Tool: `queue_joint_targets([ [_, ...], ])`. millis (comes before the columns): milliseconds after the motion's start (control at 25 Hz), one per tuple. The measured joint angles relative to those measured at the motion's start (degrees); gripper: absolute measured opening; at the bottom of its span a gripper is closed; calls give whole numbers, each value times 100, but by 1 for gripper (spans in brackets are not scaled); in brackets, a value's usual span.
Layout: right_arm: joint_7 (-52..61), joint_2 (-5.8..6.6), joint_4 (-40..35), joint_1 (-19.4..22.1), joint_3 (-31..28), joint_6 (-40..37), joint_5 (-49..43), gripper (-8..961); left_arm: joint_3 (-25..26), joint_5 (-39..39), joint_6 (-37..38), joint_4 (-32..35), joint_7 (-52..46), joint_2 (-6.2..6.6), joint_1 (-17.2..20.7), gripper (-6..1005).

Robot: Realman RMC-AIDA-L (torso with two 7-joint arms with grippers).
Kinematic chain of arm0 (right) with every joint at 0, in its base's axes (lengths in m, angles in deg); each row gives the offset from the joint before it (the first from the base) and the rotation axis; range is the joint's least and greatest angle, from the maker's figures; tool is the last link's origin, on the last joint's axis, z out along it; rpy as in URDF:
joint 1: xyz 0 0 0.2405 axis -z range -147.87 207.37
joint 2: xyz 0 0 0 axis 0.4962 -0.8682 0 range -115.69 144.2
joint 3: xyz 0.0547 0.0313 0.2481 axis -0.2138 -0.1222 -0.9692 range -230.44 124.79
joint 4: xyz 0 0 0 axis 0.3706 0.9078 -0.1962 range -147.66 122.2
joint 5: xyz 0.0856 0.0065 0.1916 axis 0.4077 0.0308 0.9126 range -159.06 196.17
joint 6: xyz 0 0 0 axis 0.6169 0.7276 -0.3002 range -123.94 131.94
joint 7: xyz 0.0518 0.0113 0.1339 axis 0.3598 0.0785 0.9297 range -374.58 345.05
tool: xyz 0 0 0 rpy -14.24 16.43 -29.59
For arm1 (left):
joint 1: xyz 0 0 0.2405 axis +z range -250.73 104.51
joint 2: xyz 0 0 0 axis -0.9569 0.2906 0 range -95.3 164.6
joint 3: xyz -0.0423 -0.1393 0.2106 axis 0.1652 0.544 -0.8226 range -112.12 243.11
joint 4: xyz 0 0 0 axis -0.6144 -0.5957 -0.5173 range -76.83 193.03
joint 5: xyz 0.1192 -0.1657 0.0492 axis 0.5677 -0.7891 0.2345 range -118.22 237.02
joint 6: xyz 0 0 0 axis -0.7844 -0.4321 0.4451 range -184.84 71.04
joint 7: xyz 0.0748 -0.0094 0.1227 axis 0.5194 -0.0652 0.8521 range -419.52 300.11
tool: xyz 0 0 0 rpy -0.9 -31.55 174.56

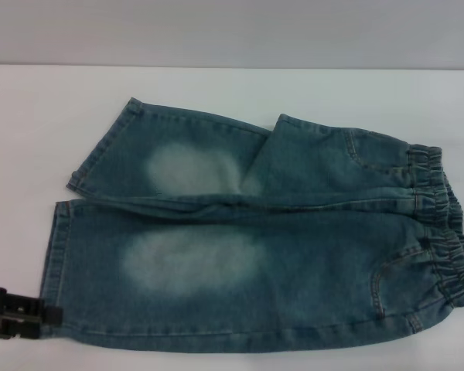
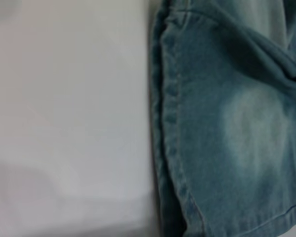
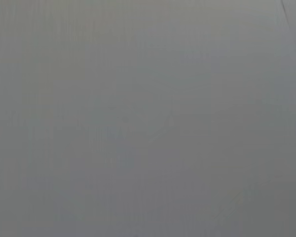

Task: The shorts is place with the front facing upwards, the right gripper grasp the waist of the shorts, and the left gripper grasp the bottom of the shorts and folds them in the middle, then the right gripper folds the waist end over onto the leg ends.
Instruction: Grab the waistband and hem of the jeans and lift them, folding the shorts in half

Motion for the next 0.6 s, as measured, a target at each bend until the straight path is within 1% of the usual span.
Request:
queue_joint_targets([
  [240,0,3,7,6,0,23,0,651,102,0,38,6,50,-97,-141,665],
  [400,10,3,1,15,0,67,0,651,106,0,51,12,59,-117,-202,665],
  [600,24,3,-9,22,0,88,0,651,253,-1,72,60,70,-148,-251,664],
])
